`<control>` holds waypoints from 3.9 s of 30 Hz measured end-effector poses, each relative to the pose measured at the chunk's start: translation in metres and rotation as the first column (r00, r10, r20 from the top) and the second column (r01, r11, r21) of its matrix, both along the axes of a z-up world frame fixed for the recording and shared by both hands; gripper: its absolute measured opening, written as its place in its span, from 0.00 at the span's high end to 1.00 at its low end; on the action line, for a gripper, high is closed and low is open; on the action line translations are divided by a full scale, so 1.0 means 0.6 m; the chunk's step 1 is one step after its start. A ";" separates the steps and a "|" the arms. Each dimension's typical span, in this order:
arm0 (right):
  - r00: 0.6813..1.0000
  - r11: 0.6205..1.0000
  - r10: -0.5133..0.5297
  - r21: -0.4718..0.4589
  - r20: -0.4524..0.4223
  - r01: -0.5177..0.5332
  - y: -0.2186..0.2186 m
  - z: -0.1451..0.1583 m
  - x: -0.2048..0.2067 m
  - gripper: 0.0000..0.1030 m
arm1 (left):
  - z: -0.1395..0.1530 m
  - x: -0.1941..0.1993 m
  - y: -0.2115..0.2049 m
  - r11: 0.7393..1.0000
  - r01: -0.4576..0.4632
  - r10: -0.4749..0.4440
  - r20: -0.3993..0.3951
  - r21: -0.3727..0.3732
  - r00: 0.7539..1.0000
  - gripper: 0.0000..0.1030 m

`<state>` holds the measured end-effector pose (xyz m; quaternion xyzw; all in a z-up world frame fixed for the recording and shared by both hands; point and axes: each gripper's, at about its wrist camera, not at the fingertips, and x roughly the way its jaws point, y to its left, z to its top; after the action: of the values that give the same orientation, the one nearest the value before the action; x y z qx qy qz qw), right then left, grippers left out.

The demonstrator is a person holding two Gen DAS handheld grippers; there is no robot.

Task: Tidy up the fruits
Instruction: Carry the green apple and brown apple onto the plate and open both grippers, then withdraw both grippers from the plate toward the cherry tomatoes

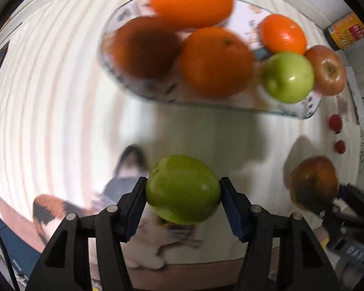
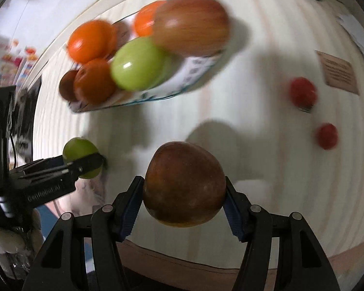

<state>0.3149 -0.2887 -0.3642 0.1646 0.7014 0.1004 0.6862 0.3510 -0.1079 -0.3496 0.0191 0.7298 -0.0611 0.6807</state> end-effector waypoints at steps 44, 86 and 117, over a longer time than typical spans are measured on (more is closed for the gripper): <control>0.988 0.987 0.146 0.053 0.053 -0.149 0.080 0.047 0.318 0.34 | 0.070 0.266 0.073 0.986 -0.072 0.062 -0.065 -0.148 0.996 0.44; 0.949 0.951 -0.054 -0.273 0.311 0.144 0.028 0.274 0.030 0.06 | 0.279 0.012 0.081 0.996 -0.025 -0.014 0.433 0.085 0.901 0.05; 0.822 0.930 -0.078 -0.255 0.563 0.263 0.088 0.524 -0.252 0.06 | 0.479 -0.236 0.145 1.000 0.004 0.009 0.652 -0.018 0.758 0.05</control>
<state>0.1640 -0.2360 -0.0501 0.0782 0.4664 -0.0356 0.8804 0.2096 -0.0207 -0.0622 0.0319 0.4471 -0.0566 0.8921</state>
